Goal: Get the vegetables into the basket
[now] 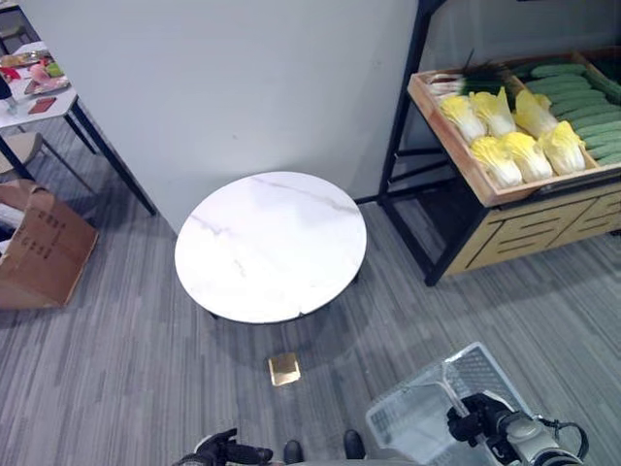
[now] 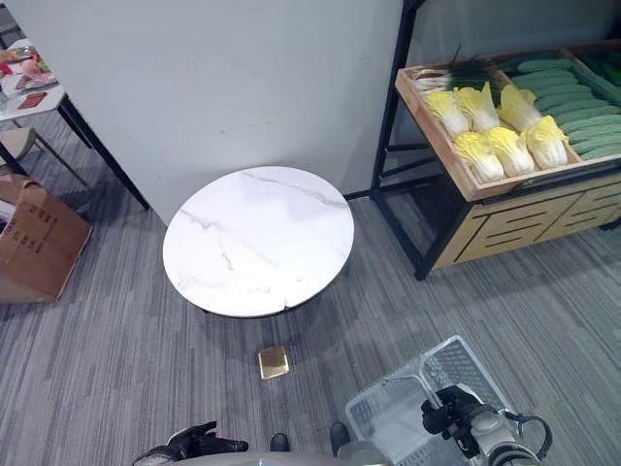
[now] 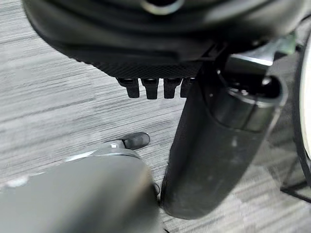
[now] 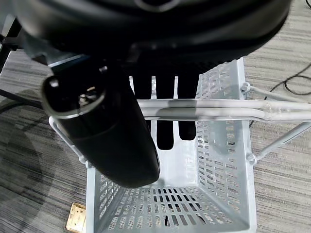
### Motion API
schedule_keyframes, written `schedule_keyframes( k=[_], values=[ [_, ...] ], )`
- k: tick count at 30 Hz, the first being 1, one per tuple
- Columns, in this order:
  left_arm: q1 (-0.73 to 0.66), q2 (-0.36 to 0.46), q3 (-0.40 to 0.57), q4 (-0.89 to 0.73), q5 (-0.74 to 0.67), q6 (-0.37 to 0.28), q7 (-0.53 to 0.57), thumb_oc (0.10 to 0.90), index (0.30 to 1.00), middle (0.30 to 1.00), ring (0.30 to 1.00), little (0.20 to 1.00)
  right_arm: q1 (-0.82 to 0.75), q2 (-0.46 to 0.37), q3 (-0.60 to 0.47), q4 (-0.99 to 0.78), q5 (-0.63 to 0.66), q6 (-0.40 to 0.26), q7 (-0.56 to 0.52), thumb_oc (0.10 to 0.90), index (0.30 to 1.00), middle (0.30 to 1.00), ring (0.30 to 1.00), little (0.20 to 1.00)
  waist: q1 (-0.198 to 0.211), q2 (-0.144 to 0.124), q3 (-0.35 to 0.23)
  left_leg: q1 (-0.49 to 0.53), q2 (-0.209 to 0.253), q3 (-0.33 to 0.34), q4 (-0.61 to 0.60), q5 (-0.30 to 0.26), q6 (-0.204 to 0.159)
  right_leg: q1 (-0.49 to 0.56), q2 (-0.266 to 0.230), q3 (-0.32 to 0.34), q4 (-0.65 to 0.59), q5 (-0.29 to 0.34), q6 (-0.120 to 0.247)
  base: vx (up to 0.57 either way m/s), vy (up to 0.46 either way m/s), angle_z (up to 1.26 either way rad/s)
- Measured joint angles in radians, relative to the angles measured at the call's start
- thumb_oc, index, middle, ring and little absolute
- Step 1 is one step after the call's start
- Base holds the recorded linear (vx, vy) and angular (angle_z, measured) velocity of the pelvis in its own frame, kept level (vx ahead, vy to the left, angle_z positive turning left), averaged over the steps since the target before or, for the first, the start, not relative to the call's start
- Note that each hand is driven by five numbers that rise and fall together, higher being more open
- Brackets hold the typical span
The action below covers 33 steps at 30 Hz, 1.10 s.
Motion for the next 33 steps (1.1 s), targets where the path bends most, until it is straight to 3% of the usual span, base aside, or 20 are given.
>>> schedule_keyframes(
  k=[5,6,7,9,10,13,15,19,23,33],
  values=[
    [-0.042,0.009,-0.003,0.005,0.027,0.002,0.014,0.900,1.000,1.000,1.000,1.000,0.013,0.025,0.002,-0.021,0.001,-0.003,0.001,0.400,0.300,0.300,0.300,0.300,-0.039,-0.021,0.019,0.004,-0.006,0.077,0.000,-0.013,0.012,-0.030,0.001,0.073,0.007,0.010,0.014,-0.04,0.060,-0.52],
    [-0.046,0.017,0.012,0.010,0.028,-0.001,0.019,0.900,1.000,1.000,1.000,1.000,0.005,0.042,0.001,-0.024,0.001,0.002,0.000,0.400,0.300,0.300,0.300,0.300,-0.038,-0.023,0.026,0.009,-0.002,0.106,0.000,-0.013,0.012,-0.039,0.005,0.096,0.013,0.014,0.037,-0.07,-0.005,-0.75],
    [-0.053,0.027,0.023,0.009,0.028,-0.008,0.023,0.900,1.000,1.000,1.000,1.000,-0.003,0.056,0.002,-0.028,0.002,0.002,0.000,0.400,0.300,0.300,0.300,0.300,-0.032,-0.039,0.037,0.010,0.006,0.149,0.000,-0.017,0.015,-0.057,0.000,0.088,0.014,0.004,0.036,-0.11,-0.039,-1.06],
    [-0.071,0.054,0.039,0.022,0.029,-0.007,0.042,0.900,1.000,1.000,1.000,1.000,-0.025,0.087,0.002,-0.031,0.002,0.002,-0.002,0.400,0.300,0.300,0.300,0.300,-0.010,-0.060,0.066,0.010,0.027,0.253,0.001,-0.020,0.020,-0.101,-0.027,-0.030,0.027,0.003,0.047,-0.13,-0.128,-1.39],
    [-0.072,0.064,0.044,0.025,0.034,-0.009,0.044,0.900,1.000,1.000,1.000,1.000,-0.037,0.100,0.003,-0.031,0.001,0.005,-0.010,0.400,0.300,0.300,0.300,0.300,0.013,-0.056,0.076,0.008,0.046,0.306,0.001,-0.022,0.023,-0.140,-0.046,-0.140,0.062,0.003,0.054,-0.07,-0.109,-1.47],
    [-0.077,0.077,0.066,0.047,0.055,-0.001,0.061,0.900,1.000,1.000,1.000,1.000,-0.035,0.098,0.004,-0.036,0.000,0.014,-0.020,0.400,0.300,0.300,0.300,0.300,0.026,-0.054,0.077,0.009,0.058,0.352,0.001,-0.030,0.026,-0.149,-0.188,-0.397,0.072,0.010,0.082,0.03,-0.031,-0.74],
    [-0.061,0.088,0.089,0.064,0.066,0.002,0.065,0.900,1.000,1.000,1.000,1.000,-0.015,0.102,0.009,-0.039,0.003,0.018,-0.016,0.400,0.300,0.300,0.300,0.300,0.022,-0.076,0.068,0.043,0.048,0.354,0.000,-0.036,-0.007,-0.065,-0.246,-0.407,0.011,0.041,0.130,0.10,-0.070,-0.17],
    [-0.051,0.060,0.091,0.065,0.077,0.010,0.072,0.900,1.000,1.000,1.000,1.000,-0.006,0.082,0.025,-0.045,0.003,0.029,-0.016,0.400,0.300,0.300,0.300,0.300,0.025,-0.022,0.051,0.055,0.115,0.314,0.010,-0.023,-0.034,-0.030,-0.166,-0.404,-0.008,0.035,0.089,0.10,-0.101,-0.01],
    [-0.043,0.011,0.082,0.067,0.104,0.012,0.075,0.900,1.000,1.000,1.000,1.000,0.013,0.056,0.034,-0.067,0.003,0.032,-0.020,0.400,0.300,0.300,0.300,0.300,0.008,-0.015,0.037,0.057,0.144,0.248,0.027,-0.022,-0.045,-0.012,-0.141,-0.408,-0.008,0.019,0.069,0.07,-0.087,-0.01],
    [-0.091,0.010,-0.009,0.063,0.117,0.027,0.081,0.900,1.000,1.000,1.000,1.000,-0.008,0.059,0.049,-0.075,0.030,0.013,-0.036,0.400,0.300,0.300,0.300,0.300,-0.012,0.006,-0.002,-0.016,0.170,0.223,0.027,-0.015,-0.083,-0.114,-0.133,-0.403,0.069,-0.013,0.057,0.04,-0.121,0.02]
  ],
)
